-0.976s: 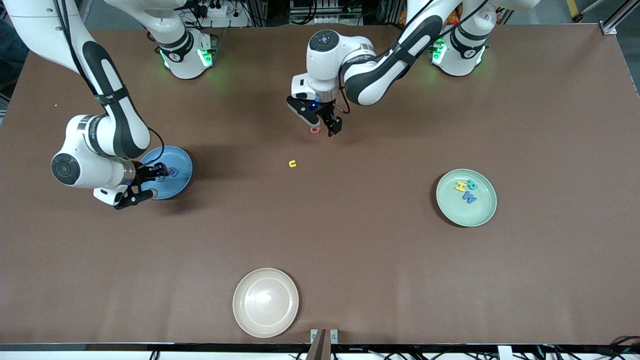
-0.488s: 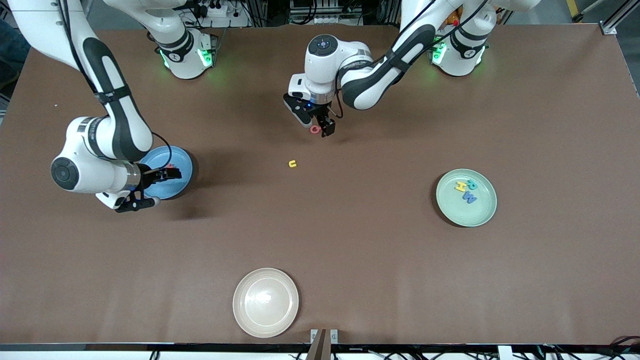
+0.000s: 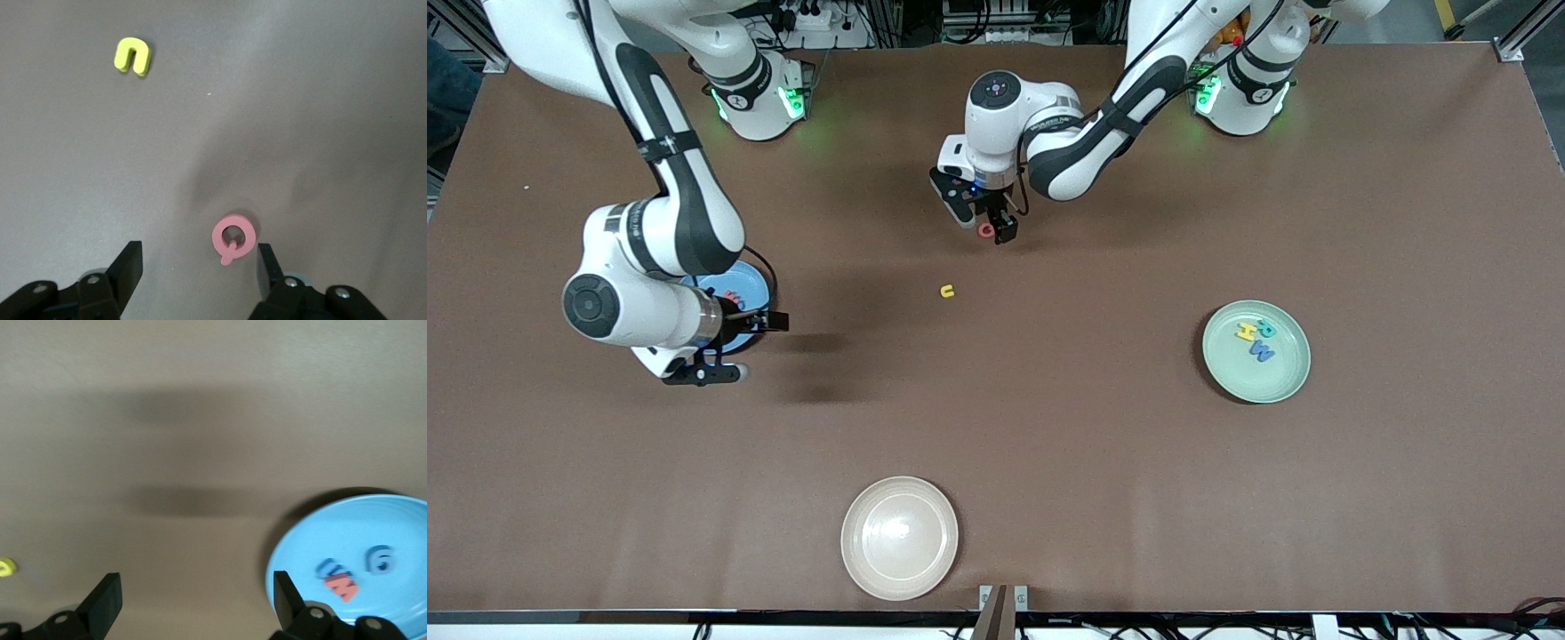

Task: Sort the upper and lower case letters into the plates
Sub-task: 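Grasp the pink Q with the left gripper while the right gripper reaches u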

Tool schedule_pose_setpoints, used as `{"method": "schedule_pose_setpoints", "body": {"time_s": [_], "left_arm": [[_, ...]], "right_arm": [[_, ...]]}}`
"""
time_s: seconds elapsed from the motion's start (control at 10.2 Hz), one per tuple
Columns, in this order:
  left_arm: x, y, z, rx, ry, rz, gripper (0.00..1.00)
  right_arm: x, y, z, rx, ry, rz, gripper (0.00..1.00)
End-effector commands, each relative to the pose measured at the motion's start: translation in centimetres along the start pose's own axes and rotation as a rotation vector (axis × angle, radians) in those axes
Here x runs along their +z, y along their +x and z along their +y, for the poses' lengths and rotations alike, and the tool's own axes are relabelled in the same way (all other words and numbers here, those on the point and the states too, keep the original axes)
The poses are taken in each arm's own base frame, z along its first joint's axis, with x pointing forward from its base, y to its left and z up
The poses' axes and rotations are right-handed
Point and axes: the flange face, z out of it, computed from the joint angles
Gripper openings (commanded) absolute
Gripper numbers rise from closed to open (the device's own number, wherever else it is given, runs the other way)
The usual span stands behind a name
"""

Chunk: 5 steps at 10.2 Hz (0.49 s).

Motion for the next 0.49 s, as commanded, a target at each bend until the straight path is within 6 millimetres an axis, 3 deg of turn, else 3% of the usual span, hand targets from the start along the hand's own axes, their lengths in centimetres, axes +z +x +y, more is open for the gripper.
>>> {"method": "schedule_pose_setpoints", "body": {"time_s": [0.0,0.2,0.39], "left_arm": [[1.0,0.7,0.2,0.031,-0.002,0.015,0.75],[1.2,0.7,0.9,0.040,-0.006,0.012,0.75],[1.9,0.6,1.9,0.052,-0.015,0.003,0.73]], "right_arm": [[0.4,1.3,-3.1,0.064,0.054,-0.008,1.00],[1.7,1.2,-4.6,0.128,0.159,-0.051,1.00],[2.5,0.3,-10.1,0.136,0.169,-0.028,1.00]]}}
